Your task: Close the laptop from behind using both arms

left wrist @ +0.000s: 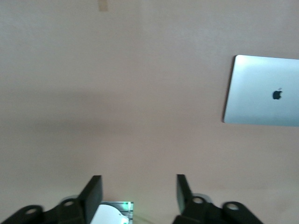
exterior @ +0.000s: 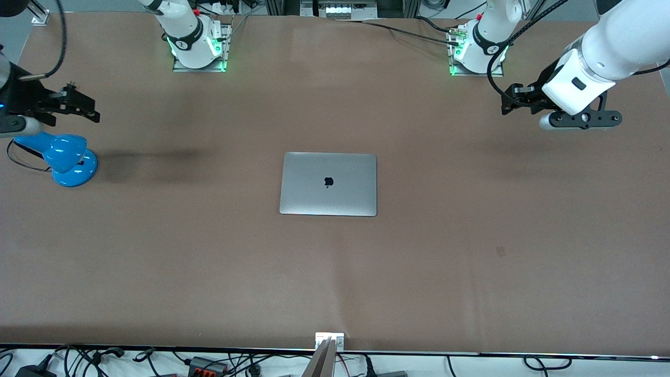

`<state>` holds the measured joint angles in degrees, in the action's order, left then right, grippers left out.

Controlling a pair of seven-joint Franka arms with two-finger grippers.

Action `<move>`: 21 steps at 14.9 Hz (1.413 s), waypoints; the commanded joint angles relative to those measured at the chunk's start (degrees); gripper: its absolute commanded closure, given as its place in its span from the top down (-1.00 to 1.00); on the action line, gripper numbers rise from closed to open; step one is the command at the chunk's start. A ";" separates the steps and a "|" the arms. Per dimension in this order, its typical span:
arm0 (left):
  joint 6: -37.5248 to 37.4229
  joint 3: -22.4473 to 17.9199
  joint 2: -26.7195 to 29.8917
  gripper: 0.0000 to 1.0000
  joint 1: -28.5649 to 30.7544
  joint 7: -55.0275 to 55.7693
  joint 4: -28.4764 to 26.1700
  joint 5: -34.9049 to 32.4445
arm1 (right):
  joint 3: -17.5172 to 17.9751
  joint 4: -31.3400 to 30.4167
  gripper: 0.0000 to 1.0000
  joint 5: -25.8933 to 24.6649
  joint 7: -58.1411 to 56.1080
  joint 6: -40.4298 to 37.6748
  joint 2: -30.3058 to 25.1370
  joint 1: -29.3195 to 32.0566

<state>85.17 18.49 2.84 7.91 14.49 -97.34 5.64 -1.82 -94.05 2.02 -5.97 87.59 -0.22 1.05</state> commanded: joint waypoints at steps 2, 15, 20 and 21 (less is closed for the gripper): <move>-0.80 -0.73 -0.03 1.00 -0.44 1.06 1.28 -2.48 | -1.78 1.33 1.00 -2.80 1.05 -0.58 0.66 -0.79; 1.05 -6.80 0.06 1.00 -0.97 -11.24 1.01 -2.74 | -1.78 1.24 1.00 -0.97 1.31 -1.19 1.01 -0.96; 0.09 -6.10 0.24 1.00 -1.14 -10.45 1.28 -2.83 | -1.70 1.15 1.00 -0.96 1.22 -0.76 1.01 -1.14; 0.00 -6.18 0.15 1.00 -1.14 -10.36 1.36 -2.92 | -1.70 1.15 1.00 -0.96 1.22 -1.11 0.92 -1.14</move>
<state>86.22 12.32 2.83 6.89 4.11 -97.07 2.08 -3.39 -93.72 0.22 -5.21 87.17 0.44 0.05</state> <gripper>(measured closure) 0.000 0.000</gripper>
